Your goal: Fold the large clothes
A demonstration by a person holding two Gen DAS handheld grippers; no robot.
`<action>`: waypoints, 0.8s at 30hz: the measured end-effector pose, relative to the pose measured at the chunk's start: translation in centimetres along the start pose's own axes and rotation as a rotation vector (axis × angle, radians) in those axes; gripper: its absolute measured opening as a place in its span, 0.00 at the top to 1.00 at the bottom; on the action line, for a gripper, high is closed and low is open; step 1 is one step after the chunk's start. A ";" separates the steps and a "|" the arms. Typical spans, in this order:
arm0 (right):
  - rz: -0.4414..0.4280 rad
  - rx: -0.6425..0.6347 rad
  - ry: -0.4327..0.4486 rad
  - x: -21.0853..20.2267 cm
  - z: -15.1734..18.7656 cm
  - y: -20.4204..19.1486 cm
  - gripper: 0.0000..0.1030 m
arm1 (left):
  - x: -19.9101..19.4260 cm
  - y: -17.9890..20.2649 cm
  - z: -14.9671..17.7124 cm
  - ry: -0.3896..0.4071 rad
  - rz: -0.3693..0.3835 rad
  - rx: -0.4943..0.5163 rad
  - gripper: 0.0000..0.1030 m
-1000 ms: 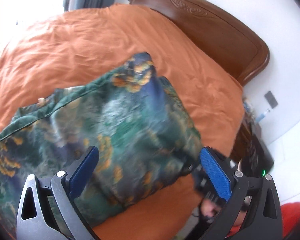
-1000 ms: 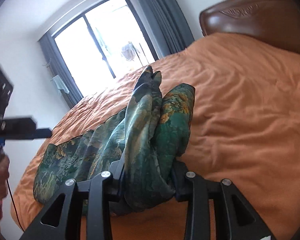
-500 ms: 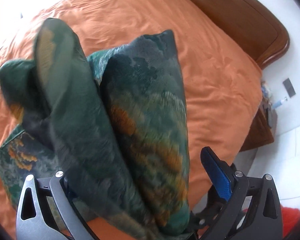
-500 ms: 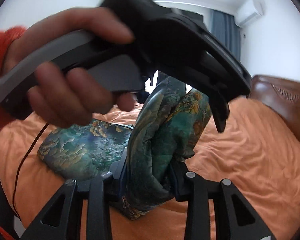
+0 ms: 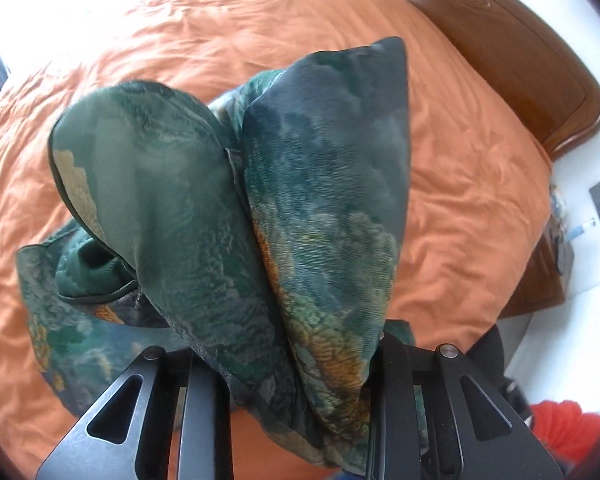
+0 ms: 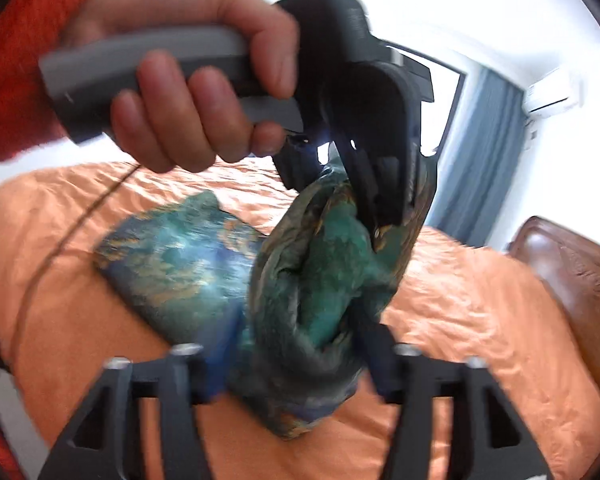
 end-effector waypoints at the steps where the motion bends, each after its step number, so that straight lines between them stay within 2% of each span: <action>1: -0.040 0.008 0.002 -0.4 -0.1 0.0 0.26 | -0.5 -1.2 0.3 0.012 0.003 -0.015 0.74; 4: -0.213 0.095 0.000 -1.9 -0.2 1.4 0.26 | -1.7 -5.6 1.3 0.040 0.024 -0.076 0.74; 6: -0.266 0.181 -0.007 -1.8 -0.2 3.0 0.26 | -2.1 -8.4 2.2 0.053 0.027 -0.112 0.74; 10: -0.274 0.319 -0.052 1.0 -1.2 6.8 0.27 | -1.4 -13.8 4.6 0.064 0.039 -0.172 0.73; 14: -0.317 0.354 -0.135 6.4 -3.4 7.8 0.33 | -0.6 -17.8 6.7 0.085 0.052 -0.230 0.72; 15: -0.342 0.357 -0.159 7.7 -3.9 7.7 0.37 | -0.3 -18.9 7.1 0.088 0.060 -0.254 0.71; 18: -0.405 0.323 -0.201 11.4 -5.8 5.8 0.37 | 0.5 -21.7 8.0 0.091 0.064 -0.310 0.71; 20: -0.417 0.270 -0.203 13.1 -7.0 3.7 0.37 | 0.9 -23.9 8.6 0.096 0.078 -0.350 0.70; 24: -0.446 0.191 -0.274 17.4 -7.7 -0.9 0.36 | 3.3 -26.4 9.5 0.096 0.067 -0.382 0.67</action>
Point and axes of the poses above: each gripper's, at about its wrist camera, not at the fingertips, and x roughly the way its jaws point, y to its right, z to its underside, the point moved 3 cm from there along x, roughly the way its jaws point, and after that the axes turned 15 degrees about -y, right-handed, at the moved point
